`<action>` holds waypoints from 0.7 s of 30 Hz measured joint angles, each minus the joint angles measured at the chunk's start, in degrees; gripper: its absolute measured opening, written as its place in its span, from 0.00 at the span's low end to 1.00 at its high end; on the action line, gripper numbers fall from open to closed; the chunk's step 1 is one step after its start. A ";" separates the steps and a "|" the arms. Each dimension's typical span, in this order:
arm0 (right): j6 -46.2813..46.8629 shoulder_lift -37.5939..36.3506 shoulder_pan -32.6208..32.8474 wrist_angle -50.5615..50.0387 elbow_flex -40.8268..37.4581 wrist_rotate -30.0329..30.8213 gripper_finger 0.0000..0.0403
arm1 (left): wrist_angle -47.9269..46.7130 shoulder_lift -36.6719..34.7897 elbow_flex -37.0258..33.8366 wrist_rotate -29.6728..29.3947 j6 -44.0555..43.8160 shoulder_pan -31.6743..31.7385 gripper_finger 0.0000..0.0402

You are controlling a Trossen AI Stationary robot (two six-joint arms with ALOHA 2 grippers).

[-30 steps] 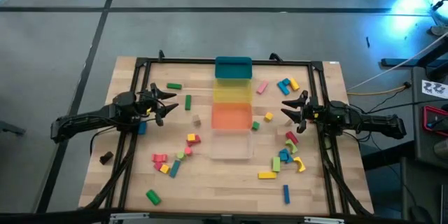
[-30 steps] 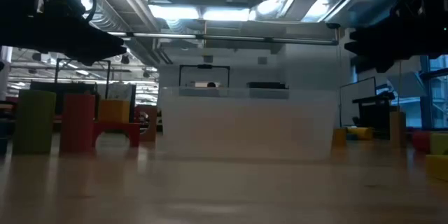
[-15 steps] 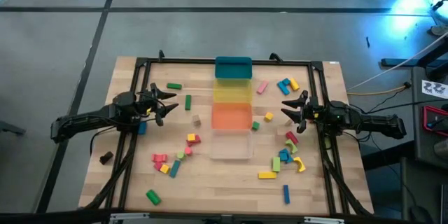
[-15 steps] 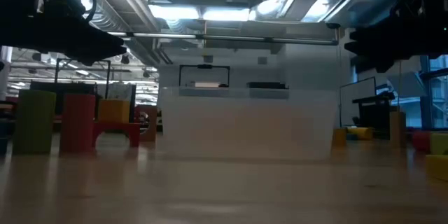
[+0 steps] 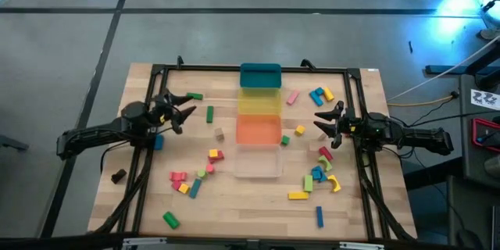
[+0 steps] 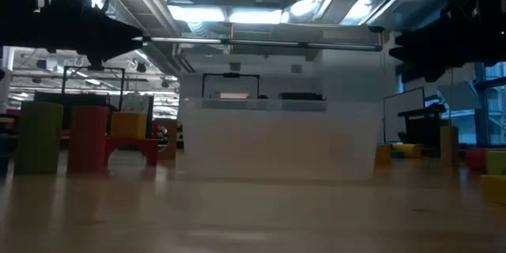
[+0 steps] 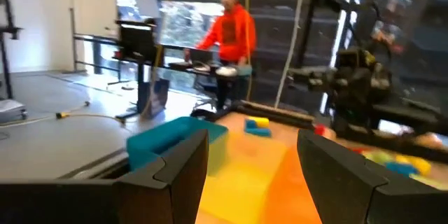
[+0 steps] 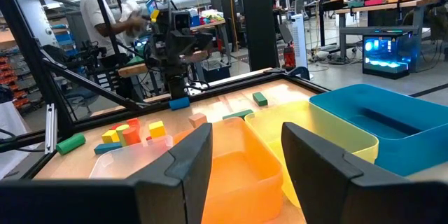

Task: Sort blocks by size
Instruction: Put the green rectangular block into the blue bin

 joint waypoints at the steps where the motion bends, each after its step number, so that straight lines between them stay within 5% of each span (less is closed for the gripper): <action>1: 0.00 0.02 -0.02 0.00 -0.02 0.00 0.43 | 0.34 0.08 0.39 -0.21 -0.98 0.38 0.52; 12: 0.00 0.00 -0.02 0.11 -0.02 0.28 0.43 | -1.64 12.44 8.45 -0.36 -3.35 4.91 0.52; 21: 0.00 0.00 -0.02 0.15 -0.02 0.42 0.43 | -18.63 30.65 21.94 1.65 -0.27 10.40 0.52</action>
